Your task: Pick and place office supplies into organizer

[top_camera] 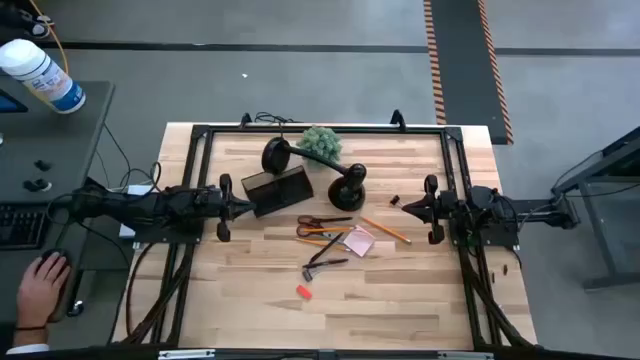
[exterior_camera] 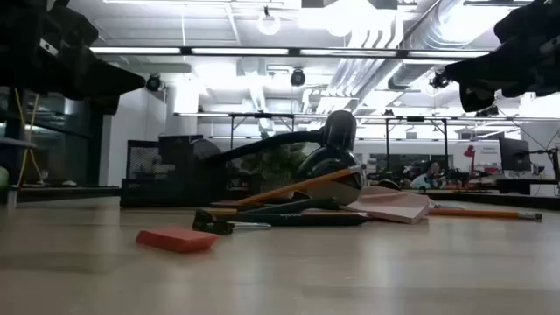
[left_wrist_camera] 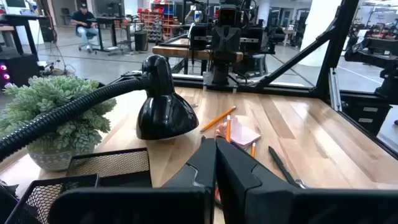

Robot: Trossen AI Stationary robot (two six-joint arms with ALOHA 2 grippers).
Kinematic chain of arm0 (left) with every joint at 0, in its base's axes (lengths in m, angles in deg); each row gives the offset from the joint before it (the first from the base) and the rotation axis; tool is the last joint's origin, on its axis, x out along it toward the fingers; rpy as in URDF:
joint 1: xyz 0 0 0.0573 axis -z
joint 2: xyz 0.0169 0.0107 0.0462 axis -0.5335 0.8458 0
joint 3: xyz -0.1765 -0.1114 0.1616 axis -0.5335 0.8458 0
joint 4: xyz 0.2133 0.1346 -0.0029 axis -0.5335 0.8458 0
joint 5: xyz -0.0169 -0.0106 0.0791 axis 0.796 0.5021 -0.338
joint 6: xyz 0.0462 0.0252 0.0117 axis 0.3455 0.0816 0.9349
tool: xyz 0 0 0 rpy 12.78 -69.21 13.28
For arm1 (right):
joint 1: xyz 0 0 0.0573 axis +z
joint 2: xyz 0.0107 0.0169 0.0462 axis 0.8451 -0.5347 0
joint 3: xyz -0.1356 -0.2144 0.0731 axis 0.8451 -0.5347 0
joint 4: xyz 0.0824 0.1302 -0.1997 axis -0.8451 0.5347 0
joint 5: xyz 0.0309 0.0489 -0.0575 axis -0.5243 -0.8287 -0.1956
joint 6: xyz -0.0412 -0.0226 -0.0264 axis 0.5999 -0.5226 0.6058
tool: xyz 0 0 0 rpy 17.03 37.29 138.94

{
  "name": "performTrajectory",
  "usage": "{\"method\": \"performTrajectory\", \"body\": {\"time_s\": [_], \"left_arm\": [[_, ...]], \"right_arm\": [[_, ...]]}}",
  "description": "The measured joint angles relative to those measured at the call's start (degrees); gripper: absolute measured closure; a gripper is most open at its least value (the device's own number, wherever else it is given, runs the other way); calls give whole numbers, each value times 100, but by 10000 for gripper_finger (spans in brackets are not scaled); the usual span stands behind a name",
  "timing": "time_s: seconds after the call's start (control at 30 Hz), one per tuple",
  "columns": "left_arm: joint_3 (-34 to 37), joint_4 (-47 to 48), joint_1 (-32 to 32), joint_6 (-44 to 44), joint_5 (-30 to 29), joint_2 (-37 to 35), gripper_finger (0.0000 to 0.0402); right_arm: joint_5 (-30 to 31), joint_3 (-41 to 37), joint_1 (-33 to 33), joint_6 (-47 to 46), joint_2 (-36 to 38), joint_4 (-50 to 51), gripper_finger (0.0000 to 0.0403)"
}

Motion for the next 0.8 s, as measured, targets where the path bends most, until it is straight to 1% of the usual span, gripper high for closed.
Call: {"method": "performTrajectory", "body": {"time_s": [0.17, 0.8], "left_arm": [[1, 1, 0, -2, 0, 0, 401], [0, -1, 0, -2, 0, 0, 401]], "right_arm": [[1, 1, 0, 1, 0, 0, 402], [-1, 0, 0, 2, 1, -1, 400]]}}
